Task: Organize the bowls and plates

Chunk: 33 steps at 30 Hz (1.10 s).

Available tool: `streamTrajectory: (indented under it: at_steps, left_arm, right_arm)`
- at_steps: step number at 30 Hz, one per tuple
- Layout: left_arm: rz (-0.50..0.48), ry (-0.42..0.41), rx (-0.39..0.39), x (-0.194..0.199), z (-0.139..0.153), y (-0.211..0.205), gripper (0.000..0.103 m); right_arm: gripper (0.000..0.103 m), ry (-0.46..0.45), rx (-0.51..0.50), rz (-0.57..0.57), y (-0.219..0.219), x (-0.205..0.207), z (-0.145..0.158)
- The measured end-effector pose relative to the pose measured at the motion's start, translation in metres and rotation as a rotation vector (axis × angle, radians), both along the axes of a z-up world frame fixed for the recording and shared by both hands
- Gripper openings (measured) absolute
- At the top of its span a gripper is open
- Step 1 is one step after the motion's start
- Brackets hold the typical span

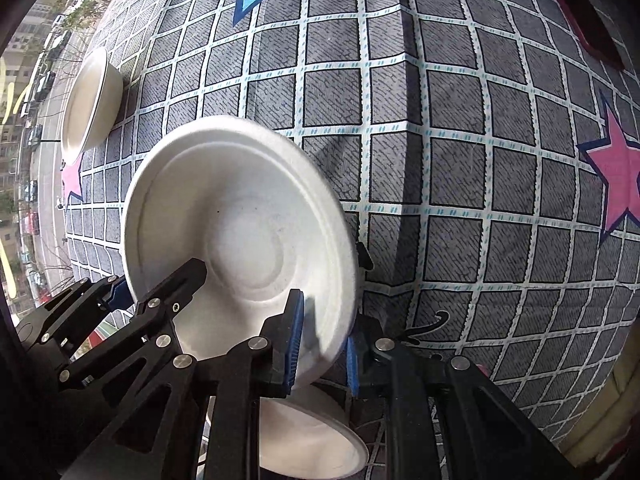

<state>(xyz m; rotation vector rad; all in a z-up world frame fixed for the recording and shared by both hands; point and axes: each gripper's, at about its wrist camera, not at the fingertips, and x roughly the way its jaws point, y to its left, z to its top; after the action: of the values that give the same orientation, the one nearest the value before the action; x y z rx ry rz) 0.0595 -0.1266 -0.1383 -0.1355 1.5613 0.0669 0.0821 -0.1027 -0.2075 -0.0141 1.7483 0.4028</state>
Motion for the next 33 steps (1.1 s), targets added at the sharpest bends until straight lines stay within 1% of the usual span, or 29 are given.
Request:
streamTrajectory:
  at_steps: [2,3,4,7,8,9,10,11,14,15,18,19,20,21,22,23,24,27,30,31,33]
  left_arm:
    - [-0.012,-0.012,0.003,0.006,0.011,-0.008,0.027]
    - [-0.020,-0.018,0.005,0.001,0.018,-0.009,0.027]
    - [-0.029,-0.023,0.005,0.000,0.023,-0.012,0.027]
    - [-0.058,-0.029,0.006,-0.009,0.038,-0.029,0.027]
    - [-0.066,-0.028,0.004,-0.014,0.040,-0.034,0.028]
    - [-0.074,-0.026,0.002,-0.016,0.048,-0.036,0.027]
    - [-0.083,-0.023,0.000,-0.019,0.048,-0.044,0.027]
    - [-0.091,-0.021,-0.001,-0.025,0.050,-0.049,0.027]
    - [-0.115,-0.017,-0.008,-0.046,0.056,-0.063,0.028]
    - [-0.124,-0.016,-0.010,-0.051,0.057,-0.065,0.028]
    - [-0.165,-0.016,-0.006,-0.070,0.053,-0.072,0.028]
    - [-0.179,-0.014,-0.008,-0.074,0.044,-0.061,0.028]
    - [-0.191,-0.011,-0.009,-0.080,0.039,-0.062,0.028]
    - [-0.200,-0.007,-0.011,-0.077,0.032,-0.050,0.028]
    - [-0.208,-0.003,-0.013,-0.078,0.029,-0.050,0.028]
    - [-0.212,0.001,-0.016,-0.075,0.025,-0.040,0.028]
    - [-0.216,0.005,-0.017,-0.080,0.025,-0.035,0.028]
    - [-0.220,0.029,-0.035,-0.090,0.019,-0.033,0.028]
    - [-0.231,0.050,-0.039,-0.099,0.015,-0.031,0.034]
    - [-0.237,0.054,-0.036,-0.103,0.015,-0.030,0.042]
    - [-0.240,0.052,-0.022,-0.111,0.015,-0.026,0.068]
  right_arm:
    - [0.020,-0.012,0.007,-0.010,-0.010,-0.003,0.014]
    - [0.020,-0.018,0.009,-0.014,-0.025,-0.006,0.021]
    - [0.020,-0.023,0.010,-0.018,-0.012,-0.003,0.023]
    - [0.020,-0.033,0.016,-0.028,-0.019,-0.009,0.035]
    - [0.020,-0.033,0.016,-0.033,-0.029,-0.011,0.037]
    - [0.020,-0.031,0.015,-0.038,-0.029,-0.015,0.039]
    - [0.020,-0.028,0.014,-0.041,-0.031,-0.019,0.042]
    - [0.020,-0.027,0.012,-0.044,-0.036,-0.033,0.036]
    - [0.020,-0.024,0.005,-0.053,-0.041,-0.052,0.039]
    - [0.020,-0.022,0.003,-0.058,-0.045,-0.061,0.028]
    - [0.020,-0.017,-0.002,-0.071,-0.048,-0.081,0.030]
    - [0.020,-0.016,-0.005,-0.073,-0.049,-0.086,0.031]
    - [0.020,-0.013,-0.009,-0.075,-0.050,-0.090,0.027]
    - [0.020,-0.010,-0.013,-0.079,-0.049,-0.095,0.024]
    - [0.020,-0.006,-0.015,-0.083,-0.050,-0.100,0.023]
    - [0.020,0.000,-0.017,-0.088,-0.052,-0.105,0.022]
    - [0.020,0.005,-0.020,-0.093,-0.052,-0.111,0.021]
    - [0.020,0.019,-0.033,-0.101,-0.050,-0.122,0.014]
    - [0.020,0.021,-0.039,-0.103,-0.048,-0.133,0.009]
    - [0.020,0.025,-0.037,-0.105,-0.049,-0.136,0.009]
    - [0.020,0.032,-0.037,-0.110,-0.043,-0.140,0.005]
